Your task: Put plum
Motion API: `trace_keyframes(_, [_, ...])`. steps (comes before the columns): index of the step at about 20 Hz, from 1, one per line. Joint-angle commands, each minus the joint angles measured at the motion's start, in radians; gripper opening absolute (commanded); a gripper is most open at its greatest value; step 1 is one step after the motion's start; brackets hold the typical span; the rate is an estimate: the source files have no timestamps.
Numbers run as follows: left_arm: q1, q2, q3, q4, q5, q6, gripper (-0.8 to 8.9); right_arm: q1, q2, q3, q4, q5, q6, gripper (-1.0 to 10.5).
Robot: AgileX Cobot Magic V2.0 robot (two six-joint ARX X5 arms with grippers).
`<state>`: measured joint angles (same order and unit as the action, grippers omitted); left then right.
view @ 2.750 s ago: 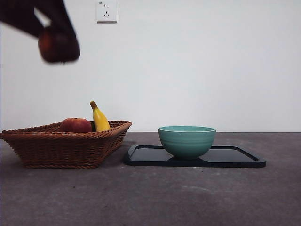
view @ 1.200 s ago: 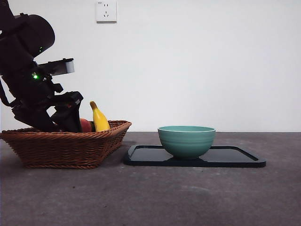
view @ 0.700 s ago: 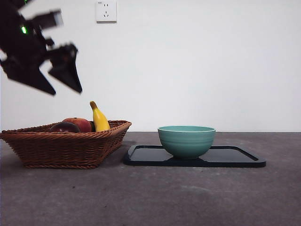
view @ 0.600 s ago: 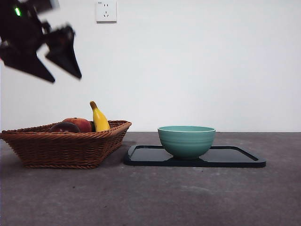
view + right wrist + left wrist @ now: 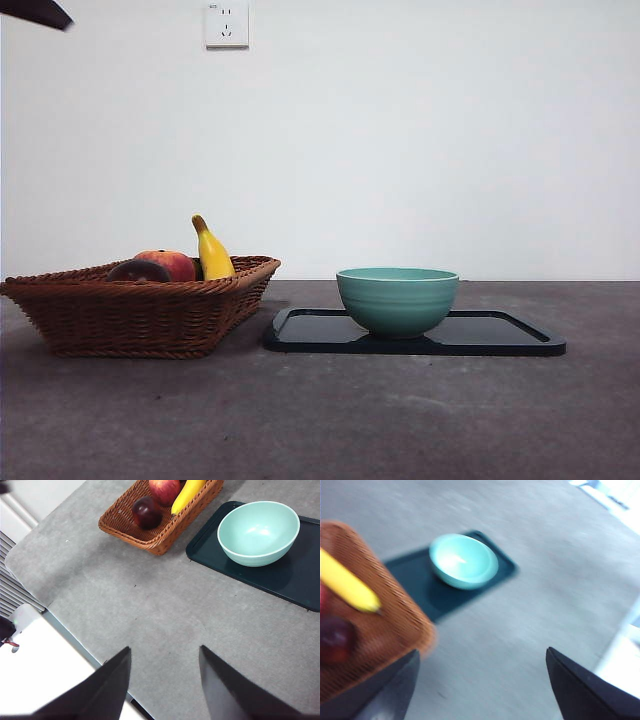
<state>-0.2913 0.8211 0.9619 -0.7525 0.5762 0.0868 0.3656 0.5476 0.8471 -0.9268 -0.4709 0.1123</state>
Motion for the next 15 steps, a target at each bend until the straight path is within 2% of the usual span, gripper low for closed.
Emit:
trace_keyframes(1, [-0.004, -0.037, 0.012, -0.068, 0.035, 0.000, 4.04, 0.005, 0.006, 0.005, 0.011, 0.000, 0.011, 2.2])
trace_keyframes(6, [-0.004, -0.091, 0.012, -0.222, 0.036, 0.045, 4.04, 0.005, 0.006, 0.005, 0.007, 0.000, 0.019, 2.2])
trace_keyframes(14, [-0.004, -0.096, 0.012, -0.227, 0.036, 0.051, 4.04, 0.005, 0.006, 0.005, 0.007, 0.000, 0.041, 2.2])
trace_keyframes(15, [-0.004, -0.096, 0.012, -0.226, 0.036, 0.051, 4.04, 0.005, 0.008, 0.005, 0.013, 0.006, 0.062, 2.2])
